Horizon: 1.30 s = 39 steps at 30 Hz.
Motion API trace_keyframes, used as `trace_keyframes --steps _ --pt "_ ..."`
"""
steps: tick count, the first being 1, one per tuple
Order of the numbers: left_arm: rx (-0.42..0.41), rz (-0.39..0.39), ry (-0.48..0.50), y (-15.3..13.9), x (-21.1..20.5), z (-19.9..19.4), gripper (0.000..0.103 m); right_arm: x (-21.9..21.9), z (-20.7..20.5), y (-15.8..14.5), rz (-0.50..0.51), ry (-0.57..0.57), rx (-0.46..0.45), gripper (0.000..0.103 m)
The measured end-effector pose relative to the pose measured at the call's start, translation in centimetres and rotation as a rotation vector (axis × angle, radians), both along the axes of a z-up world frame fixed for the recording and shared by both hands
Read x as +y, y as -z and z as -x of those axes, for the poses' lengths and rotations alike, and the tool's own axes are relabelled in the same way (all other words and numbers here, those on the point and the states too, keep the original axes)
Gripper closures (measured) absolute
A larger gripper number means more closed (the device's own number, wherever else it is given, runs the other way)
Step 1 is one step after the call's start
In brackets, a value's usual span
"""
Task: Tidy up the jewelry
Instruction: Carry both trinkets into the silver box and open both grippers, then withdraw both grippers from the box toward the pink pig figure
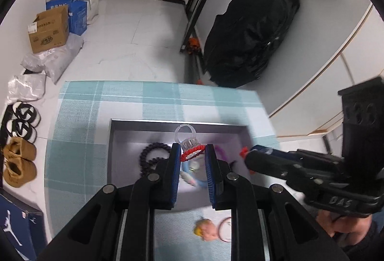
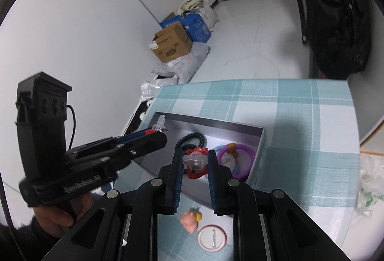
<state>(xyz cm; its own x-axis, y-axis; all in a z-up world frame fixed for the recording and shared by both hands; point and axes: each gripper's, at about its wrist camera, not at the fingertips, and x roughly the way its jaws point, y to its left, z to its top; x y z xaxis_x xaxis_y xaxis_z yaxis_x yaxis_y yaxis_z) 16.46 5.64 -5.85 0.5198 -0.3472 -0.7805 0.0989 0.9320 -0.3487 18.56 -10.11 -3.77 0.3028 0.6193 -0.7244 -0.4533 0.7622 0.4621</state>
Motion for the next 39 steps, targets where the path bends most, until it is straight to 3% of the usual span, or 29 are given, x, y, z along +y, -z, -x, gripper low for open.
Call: trace_keyframes --steps 8,23,24,26,28,30,39 --pt "0.06 0.048 0.02 1.3 -0.3 -1.0 0.088 0.4 -2.3 2.6 -0.013 0.039 0.106 0.085" --pt "0.088 0.089 0.013 2.0 -0.1 -2.1 0.087 0.0 -3.1 3.0 -0.016 0.069 0.117 0.082" --pt "0.095 0.09 0.011 2.0 0.0 -2.1 0.086 -0.1 -3.1 2.9 -0.017 0.071 0.111 0.082" --pt "0.113 0.1 0.008 2.2 0.0 -2.2 0.073 -0.3 -3.0 2.6 -0.024 0.073 0.1 0.081" --pt "0.104 0.103 -0.009 2.1 0.2 -2.1 0.058 -0.5 -2.9 2.3 -0.027 0.086 0.085 0.071" --pt "0.087 0.118 -0.022 1.8 0.5 -1.8 0.054 -0.9 -2.7 1.9 -0.044 0.099 0.07 0.058" --pt "0.041 0.095 -0.041 0.9 0.8 -1.0 0.052 -1.7 -2.2 1.0 -0.058 0.125 0.024 0.052"
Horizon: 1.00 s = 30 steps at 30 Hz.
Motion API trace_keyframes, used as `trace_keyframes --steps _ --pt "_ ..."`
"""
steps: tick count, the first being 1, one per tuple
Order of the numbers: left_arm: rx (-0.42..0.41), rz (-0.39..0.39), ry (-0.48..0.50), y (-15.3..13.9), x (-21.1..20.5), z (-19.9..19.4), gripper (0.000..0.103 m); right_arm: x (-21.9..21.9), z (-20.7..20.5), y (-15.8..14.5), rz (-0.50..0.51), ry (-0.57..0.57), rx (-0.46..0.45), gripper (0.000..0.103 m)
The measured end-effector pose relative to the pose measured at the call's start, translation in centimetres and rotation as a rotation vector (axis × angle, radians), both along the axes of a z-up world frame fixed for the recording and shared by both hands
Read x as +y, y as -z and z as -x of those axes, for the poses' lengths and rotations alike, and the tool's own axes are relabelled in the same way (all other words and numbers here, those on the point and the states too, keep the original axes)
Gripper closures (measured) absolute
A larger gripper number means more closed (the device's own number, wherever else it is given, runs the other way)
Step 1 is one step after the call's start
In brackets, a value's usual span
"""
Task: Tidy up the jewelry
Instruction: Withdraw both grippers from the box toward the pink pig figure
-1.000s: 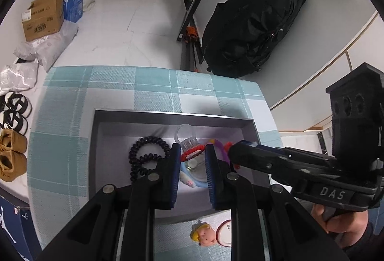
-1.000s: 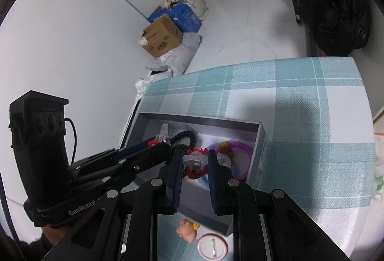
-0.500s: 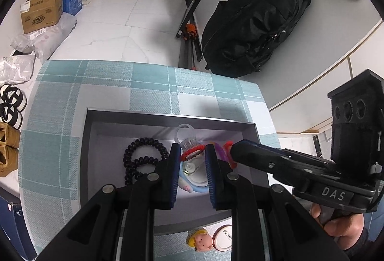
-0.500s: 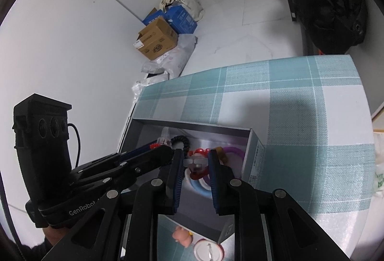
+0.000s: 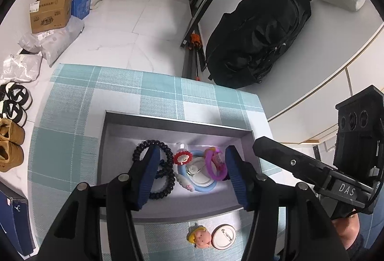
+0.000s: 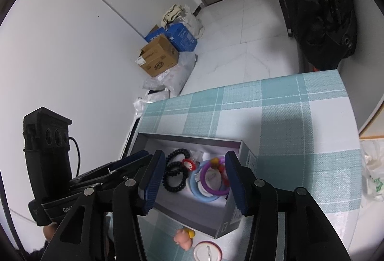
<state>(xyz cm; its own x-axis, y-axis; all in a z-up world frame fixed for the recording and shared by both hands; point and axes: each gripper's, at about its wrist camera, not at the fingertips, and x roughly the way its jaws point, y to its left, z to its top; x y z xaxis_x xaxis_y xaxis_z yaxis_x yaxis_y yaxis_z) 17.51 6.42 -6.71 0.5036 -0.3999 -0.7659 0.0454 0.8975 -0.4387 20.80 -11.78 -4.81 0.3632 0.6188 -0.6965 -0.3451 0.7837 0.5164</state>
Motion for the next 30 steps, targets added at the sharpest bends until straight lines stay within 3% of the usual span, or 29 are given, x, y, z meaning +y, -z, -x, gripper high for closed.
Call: trace_keyframes --steps 17,22,30 --pt "-0.107 -0.105 0.004 -1.8 -0.6 4.1 0.05 -1.0 3.2 -0.9 0.012 -0.001 -0.096 0.034" --pt "-0.139 -0.128 0.01 -2.2 -0.9 6.1 0.039 -1.1 4.9 -1.0 0.052 -0.014 -0.118 0.028" --pt "-0.156 -0.177 0.028 -2.1 -1.4 8.1 0.038 -2.2 7.0 -1.1 0.081 0.009 -0.137 0.018"
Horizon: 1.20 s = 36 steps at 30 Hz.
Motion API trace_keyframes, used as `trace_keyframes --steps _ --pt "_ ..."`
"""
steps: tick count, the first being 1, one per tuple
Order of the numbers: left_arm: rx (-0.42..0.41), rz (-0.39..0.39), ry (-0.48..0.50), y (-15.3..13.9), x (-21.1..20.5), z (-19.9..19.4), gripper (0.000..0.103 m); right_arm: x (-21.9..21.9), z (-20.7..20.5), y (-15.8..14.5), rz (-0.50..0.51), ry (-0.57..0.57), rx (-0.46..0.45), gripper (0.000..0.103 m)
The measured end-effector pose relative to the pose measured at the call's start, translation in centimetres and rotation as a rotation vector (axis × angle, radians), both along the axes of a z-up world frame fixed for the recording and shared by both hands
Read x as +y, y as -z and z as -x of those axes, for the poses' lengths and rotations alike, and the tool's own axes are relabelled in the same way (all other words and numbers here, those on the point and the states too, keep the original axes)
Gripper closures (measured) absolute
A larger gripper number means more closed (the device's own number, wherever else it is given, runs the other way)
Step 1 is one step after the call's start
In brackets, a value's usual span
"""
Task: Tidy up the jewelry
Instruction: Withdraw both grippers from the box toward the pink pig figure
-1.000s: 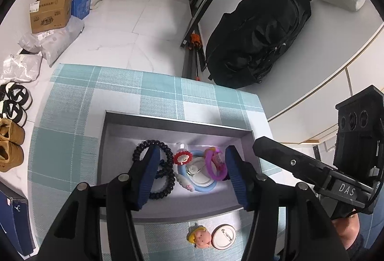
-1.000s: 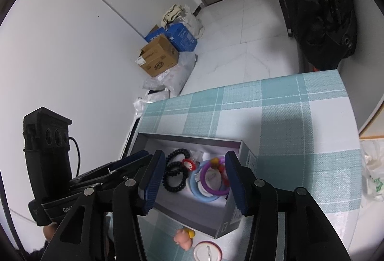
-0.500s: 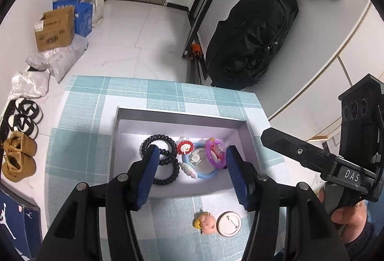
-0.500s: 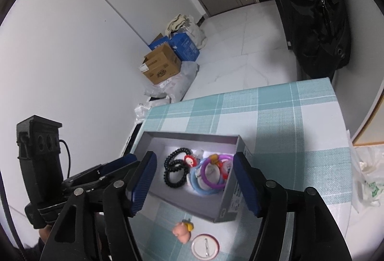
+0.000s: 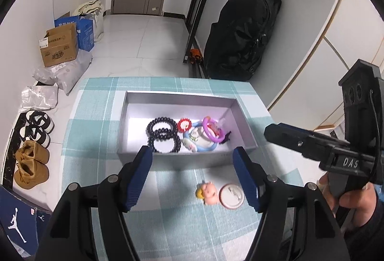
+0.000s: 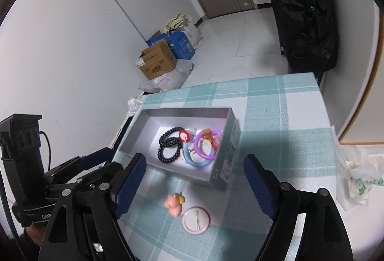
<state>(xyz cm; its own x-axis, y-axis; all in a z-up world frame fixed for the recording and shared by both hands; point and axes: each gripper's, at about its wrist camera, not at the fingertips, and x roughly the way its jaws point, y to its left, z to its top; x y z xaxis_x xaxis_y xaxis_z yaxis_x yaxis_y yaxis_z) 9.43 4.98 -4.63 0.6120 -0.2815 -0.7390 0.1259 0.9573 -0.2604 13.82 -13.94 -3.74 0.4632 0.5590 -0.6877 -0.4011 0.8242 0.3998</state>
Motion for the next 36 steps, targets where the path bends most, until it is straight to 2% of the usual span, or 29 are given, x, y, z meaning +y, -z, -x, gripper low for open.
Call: trace_keyframes --steps 7,15,27,32,36 --pt "0.017 -0.01 0.034 0.8 -0.3 1.3 0.037 -0.3 1.4 0.2 0.032 -0.006 -0.005 0.013" --pt "0.122 0.018 0.045 3.0 -0.7 1.6 0.037 -0.2 2.5 1.1 0.094 -0.026 0.016 0.008" --pt "0.22 -0.025 0.085 5.8 -2.9 0.9 0.037 -1.4 3.1 2.1 0.138 -0.014 0.058 0.003" --pt "0.224 -0.067 0.079 6.3 -3.8 0.3 0.037 -2.0 3.1 1.9 0.134 -0.005 0.059 0.003" --pt "0.227 -0.043 0.074 6.4 -3.7 -0.1 0.037 -2.3 3.1 1.9 0.13 0.002 0.067 0.003"
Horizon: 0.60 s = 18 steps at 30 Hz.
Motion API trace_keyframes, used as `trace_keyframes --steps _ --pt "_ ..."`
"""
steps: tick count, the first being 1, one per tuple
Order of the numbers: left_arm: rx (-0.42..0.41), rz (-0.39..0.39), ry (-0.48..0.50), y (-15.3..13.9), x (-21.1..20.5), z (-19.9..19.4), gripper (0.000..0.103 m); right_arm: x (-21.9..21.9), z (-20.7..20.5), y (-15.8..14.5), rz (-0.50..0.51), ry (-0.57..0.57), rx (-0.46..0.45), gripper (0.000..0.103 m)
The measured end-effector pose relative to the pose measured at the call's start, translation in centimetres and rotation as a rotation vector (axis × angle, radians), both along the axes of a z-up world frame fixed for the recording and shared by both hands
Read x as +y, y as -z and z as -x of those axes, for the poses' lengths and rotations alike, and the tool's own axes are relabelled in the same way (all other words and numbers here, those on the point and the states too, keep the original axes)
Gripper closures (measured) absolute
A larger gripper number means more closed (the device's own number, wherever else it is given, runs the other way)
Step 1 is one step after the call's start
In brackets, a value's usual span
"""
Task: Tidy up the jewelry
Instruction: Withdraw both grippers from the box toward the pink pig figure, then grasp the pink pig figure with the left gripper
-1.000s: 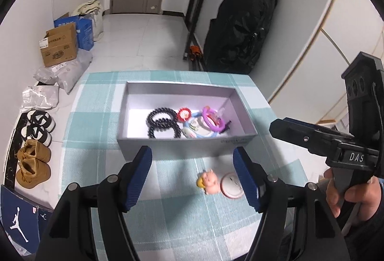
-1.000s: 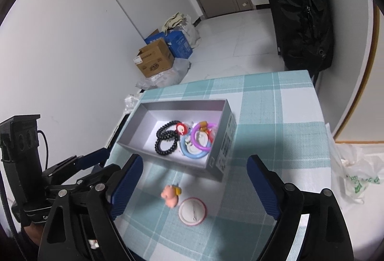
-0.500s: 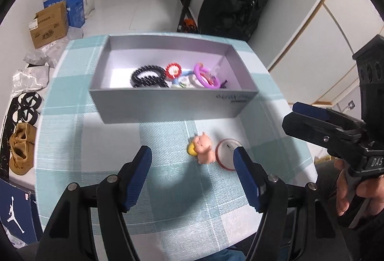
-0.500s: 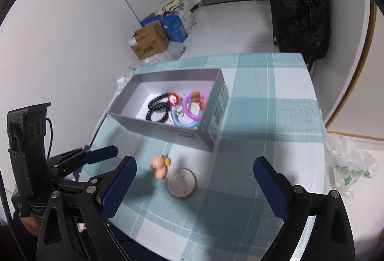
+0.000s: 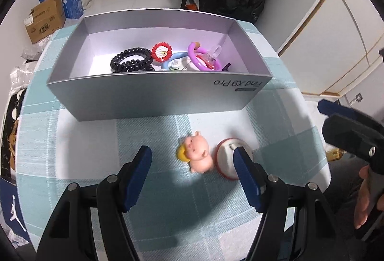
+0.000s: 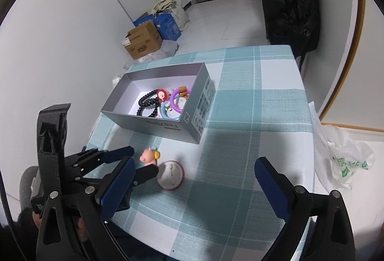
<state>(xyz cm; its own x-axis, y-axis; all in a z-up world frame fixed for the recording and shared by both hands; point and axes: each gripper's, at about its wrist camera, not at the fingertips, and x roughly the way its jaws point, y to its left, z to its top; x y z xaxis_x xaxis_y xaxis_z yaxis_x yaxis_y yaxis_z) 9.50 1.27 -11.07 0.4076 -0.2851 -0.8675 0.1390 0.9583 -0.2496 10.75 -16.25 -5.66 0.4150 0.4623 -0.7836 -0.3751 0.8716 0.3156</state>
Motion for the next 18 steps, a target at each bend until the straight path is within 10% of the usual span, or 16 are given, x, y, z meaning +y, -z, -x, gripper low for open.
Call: trace_keyframes --steps 9,18 --pt "0.01 0.062 -0.029 0.04 0.42 -0.18 0.039 -0.06 -0.11 0.2 0.001 0.0 0.016 0.003" --pt "0.04 0.047 -0.044 0.07 0.69 -0.94 0.083 0.67 -0.27 0.7 0.014 0.004 0.038 0.003"
